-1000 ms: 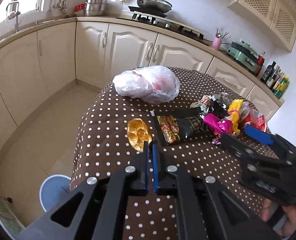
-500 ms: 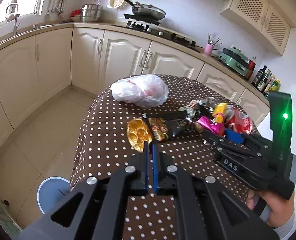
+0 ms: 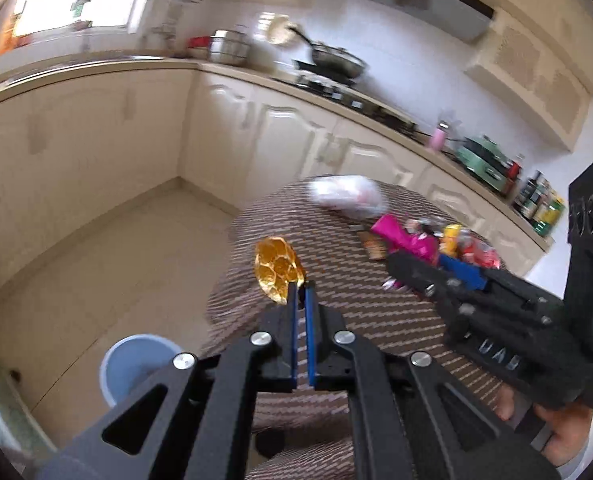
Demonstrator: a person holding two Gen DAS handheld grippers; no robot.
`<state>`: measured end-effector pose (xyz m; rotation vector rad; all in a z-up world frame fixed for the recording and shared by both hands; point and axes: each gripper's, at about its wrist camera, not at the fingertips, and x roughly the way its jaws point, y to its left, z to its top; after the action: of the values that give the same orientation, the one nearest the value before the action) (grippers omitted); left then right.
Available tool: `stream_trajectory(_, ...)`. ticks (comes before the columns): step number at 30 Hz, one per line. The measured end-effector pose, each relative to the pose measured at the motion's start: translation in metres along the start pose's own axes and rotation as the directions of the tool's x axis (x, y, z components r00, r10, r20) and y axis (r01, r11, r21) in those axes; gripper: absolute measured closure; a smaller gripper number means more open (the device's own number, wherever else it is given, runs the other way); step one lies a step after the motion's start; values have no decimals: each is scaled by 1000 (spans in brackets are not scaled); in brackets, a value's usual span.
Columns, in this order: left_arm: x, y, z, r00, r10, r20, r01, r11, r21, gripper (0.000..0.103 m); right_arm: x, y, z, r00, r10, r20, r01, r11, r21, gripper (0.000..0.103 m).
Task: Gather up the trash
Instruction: 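Carry the chip and pink wrapper over the bucket and open both tools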
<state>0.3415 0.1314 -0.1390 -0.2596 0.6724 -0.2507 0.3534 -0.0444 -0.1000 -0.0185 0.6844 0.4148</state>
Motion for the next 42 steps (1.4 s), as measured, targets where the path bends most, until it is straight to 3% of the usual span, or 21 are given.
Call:
stream_trajectory(3,-14,41,-13,996,90,-8,-91,995,-41,100,30,43,-8,996,70,-55,-72,996,-45,63)
stream_trajectory(7,-14,89,-29,986,157,-54,-161,983,-85,100,74,87,-20,981,135,-139,-146,986,-78,63)
stream_trajectory(11,6,142,-53,968,212,-135,-230,963,-140,100,121,117,-35,963,148,-226,-176,979,-107,63)
stream_trajectory(18,55,203,-84,941,216,-260,-271,942,-199,100,192,133,-60,935,119,-334,-173,976,-134,63)
stream_trajectory(23,100,231,-86,927,203,-315,-282,931,-231,100,226,133,-70,934,67,-350,-129,979,-156,63)
stream_trajectory(28,129,235,-78,935,189,-301,-261,939,-222,99,242,123,-72,944,6,-331,-63,985,-161,63)
stream_trajectory(31,133,232,-73,935,209,-287,-271,943,-196,84,248,118,-73,945,-13,-327,-40,987,-154,63)
stream_trajectory(33,130,236,-76,931,227,-286,-291,934,-206,65,251,116,-74,944,-15,-331,-34,989,-142,63)
stream_trajectory(35,125,243,-79,939,198,-282,-267,936,-230,63,252,118,-75,944,-23,-330,-29,988,-151,63)
stream_trajectory(42,105,260,-86,931,228,-285,-304,917,-259,59,257,138,-80,933,4,-359,-64,986,-154,63)
